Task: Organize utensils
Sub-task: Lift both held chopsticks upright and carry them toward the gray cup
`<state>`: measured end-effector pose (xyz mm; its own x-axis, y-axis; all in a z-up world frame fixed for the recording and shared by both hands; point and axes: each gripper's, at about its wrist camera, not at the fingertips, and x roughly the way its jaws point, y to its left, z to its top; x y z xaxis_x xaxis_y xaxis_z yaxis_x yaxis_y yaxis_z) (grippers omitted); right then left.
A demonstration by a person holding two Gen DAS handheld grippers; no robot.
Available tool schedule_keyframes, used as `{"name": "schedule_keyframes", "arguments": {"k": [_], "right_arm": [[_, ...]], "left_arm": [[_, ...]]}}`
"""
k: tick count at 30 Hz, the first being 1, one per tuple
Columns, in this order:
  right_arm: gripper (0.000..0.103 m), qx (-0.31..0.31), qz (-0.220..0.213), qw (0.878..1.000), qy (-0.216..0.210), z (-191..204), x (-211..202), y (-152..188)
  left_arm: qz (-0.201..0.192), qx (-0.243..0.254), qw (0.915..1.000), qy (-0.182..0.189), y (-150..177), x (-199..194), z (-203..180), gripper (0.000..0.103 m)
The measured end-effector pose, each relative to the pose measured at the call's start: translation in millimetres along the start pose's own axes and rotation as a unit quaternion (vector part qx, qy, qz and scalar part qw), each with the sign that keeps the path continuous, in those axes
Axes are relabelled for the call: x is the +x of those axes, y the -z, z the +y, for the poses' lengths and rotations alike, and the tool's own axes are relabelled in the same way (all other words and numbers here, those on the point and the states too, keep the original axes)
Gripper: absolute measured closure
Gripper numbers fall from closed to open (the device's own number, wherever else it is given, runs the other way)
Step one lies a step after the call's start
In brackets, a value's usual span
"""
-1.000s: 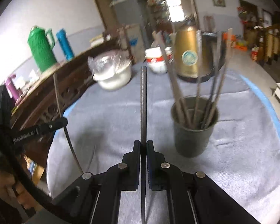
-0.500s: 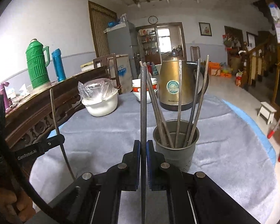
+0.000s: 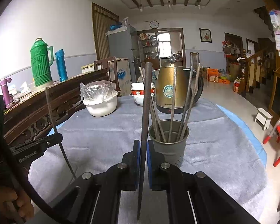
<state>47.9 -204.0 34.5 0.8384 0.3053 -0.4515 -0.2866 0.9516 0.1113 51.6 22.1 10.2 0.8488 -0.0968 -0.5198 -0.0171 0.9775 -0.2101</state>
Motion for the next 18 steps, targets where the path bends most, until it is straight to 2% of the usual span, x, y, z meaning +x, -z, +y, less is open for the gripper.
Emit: {"name": "schedule_keyframes", "arguments": {"k": [12, 18], "right_arm": [[0.096, 0.004, -0.002, 1.000, -0.010, 0.6, -10.1, 1.3], [0.096, 0.009, -0.006, 1.000, 0.000, -2.0, -14.0, 0.6]], "left_arm": [[-0.002, -0.009, 1.0000, 0.001, 10.9, -23.1, 3.2, 0.097], [-0.003, -0.023, 0.9997, 0.009, 10.6, -26.9, 7.2, 0.097]]}}
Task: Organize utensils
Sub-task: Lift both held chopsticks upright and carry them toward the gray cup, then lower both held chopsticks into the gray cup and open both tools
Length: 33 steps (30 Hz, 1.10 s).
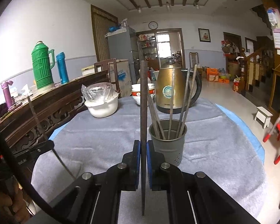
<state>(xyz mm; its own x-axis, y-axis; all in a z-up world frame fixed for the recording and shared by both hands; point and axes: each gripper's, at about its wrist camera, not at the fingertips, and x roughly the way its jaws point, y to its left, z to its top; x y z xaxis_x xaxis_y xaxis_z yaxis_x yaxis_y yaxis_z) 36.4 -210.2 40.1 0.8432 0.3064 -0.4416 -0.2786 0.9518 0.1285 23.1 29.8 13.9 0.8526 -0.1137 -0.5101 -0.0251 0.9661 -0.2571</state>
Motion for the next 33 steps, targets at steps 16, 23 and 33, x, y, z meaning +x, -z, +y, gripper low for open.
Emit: {"name": "schedule_keyframes", "arguments": {"k": [16, 23, 33], "right_arm": [[0.096, 0.065, -0.079, 0.995, 0.000, -39.4, -51.7, -40.9], [0.096, 0.083, -0.141, 0.986, 0.014, -57.9, -63.0, -78.9], [0.096, 0.075, -0.161, 0.984, 0.028, -63.5, -14.7, -113.5]], "left_arm": [[-0.037, -0.048, 0.9940, 0.092, -63.7, -16.5, -26.8, 0.097], [-0.060, -0.049, 0.9871, 0.140, -104.1, -3.7, -65.4, 0.097], [-0.032, -0.018, 0.9876, 0.152, -124.0, 55.2, -119.3, 0.097]]}}
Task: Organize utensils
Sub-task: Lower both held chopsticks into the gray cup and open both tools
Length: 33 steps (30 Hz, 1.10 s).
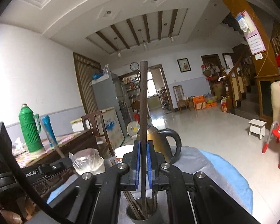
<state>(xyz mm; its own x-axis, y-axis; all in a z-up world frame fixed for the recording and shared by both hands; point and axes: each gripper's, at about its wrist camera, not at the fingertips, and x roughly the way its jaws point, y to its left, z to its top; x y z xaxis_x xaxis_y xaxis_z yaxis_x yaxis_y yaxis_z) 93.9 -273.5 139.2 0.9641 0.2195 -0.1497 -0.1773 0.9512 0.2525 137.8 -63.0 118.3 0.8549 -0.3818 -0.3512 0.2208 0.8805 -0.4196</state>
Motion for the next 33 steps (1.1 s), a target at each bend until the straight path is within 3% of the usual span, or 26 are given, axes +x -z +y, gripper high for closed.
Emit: {"name": "schedule_keyframes", "arguments": {"k": [13, 29, 31, 33], "right_arm": [[0.096, -0.013, 0.093, 0.996, -0.001, -18.5, 58.6, 44.7], [0.094, -0.015, 0.170, 0.985, 0.003, -25.5, 71.1, 73.6], [0.094, -0.018, 0.171, 0.985, 0.013, -25.7, 70.1, 71.4], [0.092, -0.015, 0.166, 0.986, 0.020, -26.6, 66.9, 67.7]], "left_arm": [[0.075, 0.033, 0.9965, -0.015, 33.3, 55.0, 3.1, 0.097], [0.147, 0.039, 0.9881, -0.025, 53.8, 71.3, 8.9, 0.097], [0.145, 0.033, 0.9884, -0.028, 49.3, 65.0, 9.7, 0.091], [0.140, 0.028, 0.9894, -0.026, 45.8, 58.4, 11.8, 0.076]]}}
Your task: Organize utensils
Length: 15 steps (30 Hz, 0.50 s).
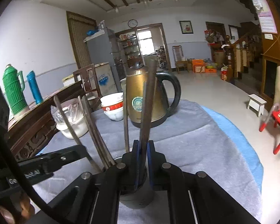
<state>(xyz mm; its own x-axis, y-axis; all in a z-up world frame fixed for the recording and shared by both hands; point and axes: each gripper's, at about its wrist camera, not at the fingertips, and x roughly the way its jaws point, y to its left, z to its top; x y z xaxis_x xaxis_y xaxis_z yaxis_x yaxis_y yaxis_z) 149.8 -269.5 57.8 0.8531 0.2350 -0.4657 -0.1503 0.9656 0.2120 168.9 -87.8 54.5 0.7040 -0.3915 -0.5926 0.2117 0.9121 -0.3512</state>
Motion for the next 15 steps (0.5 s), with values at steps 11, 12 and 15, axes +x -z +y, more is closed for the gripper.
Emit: {"name": "schedule_keyframes", "arguments": {"k": [11, 12, 15], "right_arm": [[0.029, 0.020, -0.055, 0.998, 0.019, -7.3, -57.7, -3.4], [0.029, 0.023, -0.054, 0.998, 0.016, -7.2, -62.4, 0.2], [0.029, 0.022, -0.043, 0.999, 0.009, -3.1, -72.0, 12.5]], "left_arm": [[-0.033, -0.029, 0.9982, -0.040, 18.0, -60.1, 28.7, 0.034], [-0.030, -0.032, 0.9981, -0.044, 17.9, -59.8, 30.5, 0.030], [-0.019, -0.041, 0.9973, -0.058, 26.4, -62.0, 37.6, 0.028]]}}
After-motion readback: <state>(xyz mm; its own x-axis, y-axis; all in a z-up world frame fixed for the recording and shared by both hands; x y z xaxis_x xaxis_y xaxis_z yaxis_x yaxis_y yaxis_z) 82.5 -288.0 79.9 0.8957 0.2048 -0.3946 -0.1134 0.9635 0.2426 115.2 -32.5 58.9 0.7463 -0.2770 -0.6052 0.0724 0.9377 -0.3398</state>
